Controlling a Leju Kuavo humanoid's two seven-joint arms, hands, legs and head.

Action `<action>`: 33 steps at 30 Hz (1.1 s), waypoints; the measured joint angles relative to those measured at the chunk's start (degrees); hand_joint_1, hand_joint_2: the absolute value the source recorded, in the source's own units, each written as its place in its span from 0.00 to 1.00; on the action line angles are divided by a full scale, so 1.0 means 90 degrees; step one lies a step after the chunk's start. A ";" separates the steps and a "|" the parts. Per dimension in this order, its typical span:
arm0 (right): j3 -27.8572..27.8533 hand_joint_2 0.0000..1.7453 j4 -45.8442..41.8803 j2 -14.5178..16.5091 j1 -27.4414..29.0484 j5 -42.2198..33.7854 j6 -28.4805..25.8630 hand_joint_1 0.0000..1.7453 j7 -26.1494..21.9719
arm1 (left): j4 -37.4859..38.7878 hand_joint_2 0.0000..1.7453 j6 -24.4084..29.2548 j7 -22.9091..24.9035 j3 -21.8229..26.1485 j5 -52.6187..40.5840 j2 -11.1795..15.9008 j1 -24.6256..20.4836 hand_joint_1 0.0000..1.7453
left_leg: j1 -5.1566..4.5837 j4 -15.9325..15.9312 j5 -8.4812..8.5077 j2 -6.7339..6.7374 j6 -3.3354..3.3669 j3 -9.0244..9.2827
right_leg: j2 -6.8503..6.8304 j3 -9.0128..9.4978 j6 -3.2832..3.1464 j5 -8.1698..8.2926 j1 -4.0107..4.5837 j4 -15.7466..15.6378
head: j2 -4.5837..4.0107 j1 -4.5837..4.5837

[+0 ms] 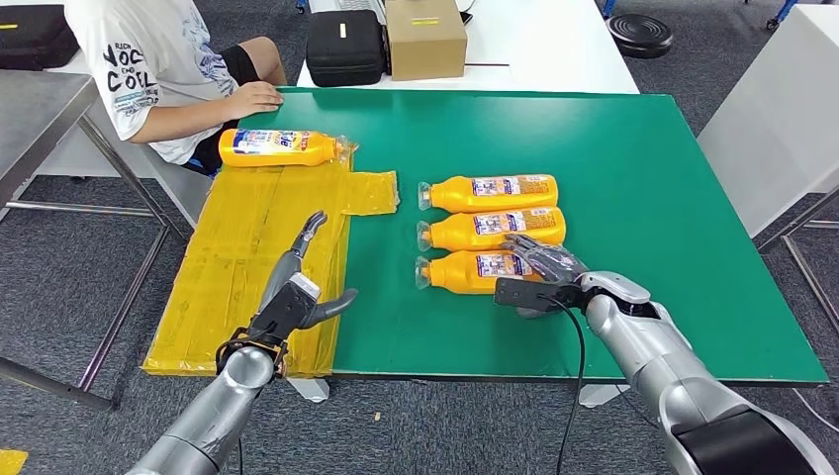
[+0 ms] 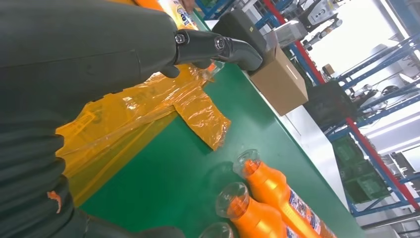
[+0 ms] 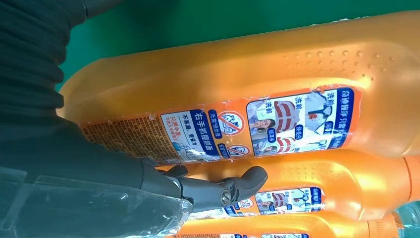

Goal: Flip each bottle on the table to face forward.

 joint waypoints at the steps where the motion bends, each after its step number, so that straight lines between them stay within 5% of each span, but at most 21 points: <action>1: 0.0005 1.00 0.0005 -0.0001 -0.0006 0.0000 0.0008 0.00 0.0000 | -0.0002 1.00 0.0000 0.0001 0.0000 0.0000 0.0000 0.0012 0.00 | 0.0000 0.0000 0.0000 0.0000 0.0000 0.0000 | 0.0000 0.0000 0.0000 0.0000 0.0000 0.0000 | 0.0000 0.0000; 24: 0.0161 1.00 0.0083 -0.0073 -0.0111 -0.0109 0.0334 0.04 0.0013 | -0.0008 1.00 -0.0035 0.0079 0.0010 -0.0053 0.0005 0.0056 0.00 | 0.0000 0.0000 0.0000 0.0000 0.0000 0.0003 | 0.0000 0.0002 0.0000 0.0000 0.0000 0.0000 | 0.0000 0.0000; 25: 0.0165 1.00 0.0086 -0.0073 -0.0110 -0.0109 0.0343 0.11 0.0028 | -0.0008 1.00 -0.0035 0.0079 0.0010 -0.0055 0.0005 0.0056 0.00 | 0.0000 0.0000 0.0000 0.0000 0.0000 0.0003 | 0.0000 0.0002 0.0000 0.0000 0.0000 0.0000 | 0.0000 0.0000; 29: 0.0204 1.00 0.0095 -0.0064 -0.0102 -0.0100 0.0359 0.91 0.0125 | -0.0008 1.00 -0.0029 0.0079 0.0010 -0.0056 0.0005 0.0055 0.00 | 0.0000 0.0000 0.0000 0.0001 0.0000 0.0005 | 0.0000 0.0003 0.0000 0.0000 0.0000 0.0000 | 0.0000 0.0000; 33: 0.0242 1.00 0.0101 -0.0063 -0.0105 -0.0092 0.0377 1.00 0.0143 | -0.0008 1.00 -0.0019 0.0079 0.0010 -0.0056 0.0005 0.0054 0.00 | 0.0000 0.0000 0.0000 0.0001 0.0000 0.0008 | 0.0000 0.0005 0.0000 0.0000 0.0001 0.0000 | 0.0000 0.0000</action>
